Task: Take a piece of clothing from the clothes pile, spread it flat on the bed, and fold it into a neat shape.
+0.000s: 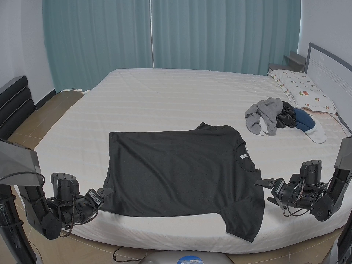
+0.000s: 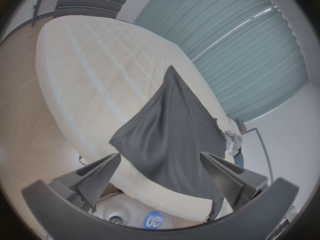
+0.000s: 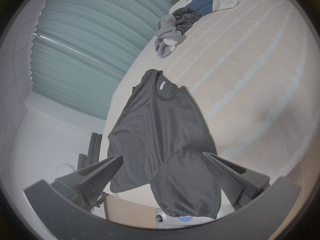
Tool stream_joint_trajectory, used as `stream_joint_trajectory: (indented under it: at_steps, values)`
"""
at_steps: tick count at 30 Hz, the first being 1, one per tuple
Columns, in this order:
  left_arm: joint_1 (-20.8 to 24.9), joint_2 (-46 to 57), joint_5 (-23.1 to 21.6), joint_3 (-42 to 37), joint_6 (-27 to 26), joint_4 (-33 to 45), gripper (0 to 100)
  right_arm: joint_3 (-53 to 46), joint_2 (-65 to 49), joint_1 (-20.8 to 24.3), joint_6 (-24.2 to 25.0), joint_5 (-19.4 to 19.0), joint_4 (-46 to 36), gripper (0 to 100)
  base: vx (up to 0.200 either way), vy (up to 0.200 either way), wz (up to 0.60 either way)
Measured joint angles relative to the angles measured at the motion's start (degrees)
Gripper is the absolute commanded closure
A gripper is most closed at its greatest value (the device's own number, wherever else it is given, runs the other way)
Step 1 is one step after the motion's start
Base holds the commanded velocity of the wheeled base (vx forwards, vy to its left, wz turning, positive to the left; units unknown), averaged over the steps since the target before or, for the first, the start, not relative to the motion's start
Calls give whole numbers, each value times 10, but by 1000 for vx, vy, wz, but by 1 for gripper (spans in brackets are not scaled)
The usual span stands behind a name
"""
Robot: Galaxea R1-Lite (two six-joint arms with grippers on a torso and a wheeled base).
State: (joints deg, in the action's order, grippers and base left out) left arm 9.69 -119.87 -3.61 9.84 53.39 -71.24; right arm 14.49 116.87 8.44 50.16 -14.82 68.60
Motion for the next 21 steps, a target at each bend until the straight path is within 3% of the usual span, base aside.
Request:
stream_joint_trajectory:
  at_steps: [13,14,21]
  values:
    - [-10,-77,37,24,-29,-10,0,-1,3,5,0,0,1,0,0,0,0]
    - [-10,-81,41,29,-30,-9,100,-1,4,5,0,0,1,0,0,0,0]
    - [-9,-101,53,54,-55,-3,100,0,4,6,-1,2,2,0,0,0,0]
